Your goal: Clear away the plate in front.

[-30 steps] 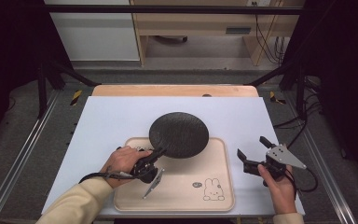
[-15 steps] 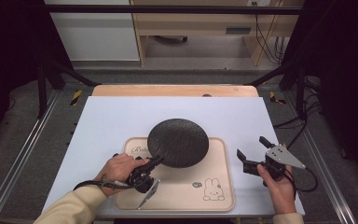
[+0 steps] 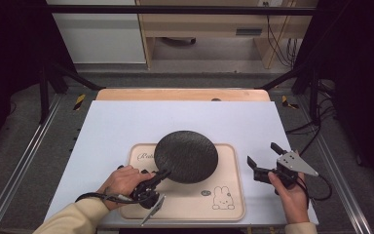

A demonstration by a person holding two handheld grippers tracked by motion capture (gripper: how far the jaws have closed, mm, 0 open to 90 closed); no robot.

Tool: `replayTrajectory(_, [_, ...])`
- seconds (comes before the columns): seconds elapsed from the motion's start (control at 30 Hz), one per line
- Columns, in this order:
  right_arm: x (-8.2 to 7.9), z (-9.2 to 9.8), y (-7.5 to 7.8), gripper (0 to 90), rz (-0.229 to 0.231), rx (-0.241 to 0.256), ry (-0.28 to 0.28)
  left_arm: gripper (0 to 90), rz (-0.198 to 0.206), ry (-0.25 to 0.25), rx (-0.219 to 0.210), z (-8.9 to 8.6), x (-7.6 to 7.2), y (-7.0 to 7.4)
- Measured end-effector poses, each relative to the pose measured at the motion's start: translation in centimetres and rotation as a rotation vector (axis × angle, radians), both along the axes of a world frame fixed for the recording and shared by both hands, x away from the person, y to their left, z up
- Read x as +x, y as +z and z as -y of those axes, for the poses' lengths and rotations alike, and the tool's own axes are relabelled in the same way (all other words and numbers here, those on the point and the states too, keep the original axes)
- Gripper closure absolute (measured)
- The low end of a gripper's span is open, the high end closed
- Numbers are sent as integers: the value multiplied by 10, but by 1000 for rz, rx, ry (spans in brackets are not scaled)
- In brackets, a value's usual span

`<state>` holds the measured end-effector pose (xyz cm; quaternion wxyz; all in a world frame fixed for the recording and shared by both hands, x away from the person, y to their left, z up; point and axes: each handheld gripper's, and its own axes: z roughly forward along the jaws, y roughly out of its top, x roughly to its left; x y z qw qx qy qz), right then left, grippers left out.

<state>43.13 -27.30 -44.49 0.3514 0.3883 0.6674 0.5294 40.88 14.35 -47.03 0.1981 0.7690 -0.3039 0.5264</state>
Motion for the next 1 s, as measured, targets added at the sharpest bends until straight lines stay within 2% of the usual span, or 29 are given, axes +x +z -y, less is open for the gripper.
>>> replayTrajectory(0.13, [0, 0, 0, 33, -2, 0, 0, 834, -3, -3, 2, 1, -1, -3])
replayTrajectory(0.2, [0, 0, 0, 33, -2, -2, 0, 835, -27, 0, -12, 1, -2, -3])
replayTrajectory(0.43, [1, 0, -1, 33, -5, -3, -1, 833, -15, -15, 15, 0, -5, -7])
replayTrajectory(0.77, [1, 1, -1, 33, -5, -4, -3, 830, -9, -7, 22, -6, 1, -9])
replayTrajectory(1.0, [1, 2, -1, 33, -7, 0, -8, 827, -4, -20, 31, -8, 1, -11])
